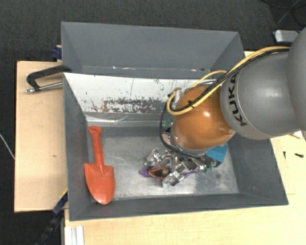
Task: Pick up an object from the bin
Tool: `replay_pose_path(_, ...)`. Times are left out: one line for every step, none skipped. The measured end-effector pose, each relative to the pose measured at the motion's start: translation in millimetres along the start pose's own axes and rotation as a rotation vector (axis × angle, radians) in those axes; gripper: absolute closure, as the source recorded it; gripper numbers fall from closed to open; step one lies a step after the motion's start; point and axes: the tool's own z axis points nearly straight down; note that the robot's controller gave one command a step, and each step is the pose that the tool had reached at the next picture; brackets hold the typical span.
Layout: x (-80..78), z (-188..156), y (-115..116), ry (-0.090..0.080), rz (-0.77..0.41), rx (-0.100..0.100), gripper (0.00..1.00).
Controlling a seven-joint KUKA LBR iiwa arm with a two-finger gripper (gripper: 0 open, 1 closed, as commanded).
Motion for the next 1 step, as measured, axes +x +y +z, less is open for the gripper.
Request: replay_pose_path(-4.7, -126.4, -15.6, -0.005, -0.038, 0.002, 1.0)
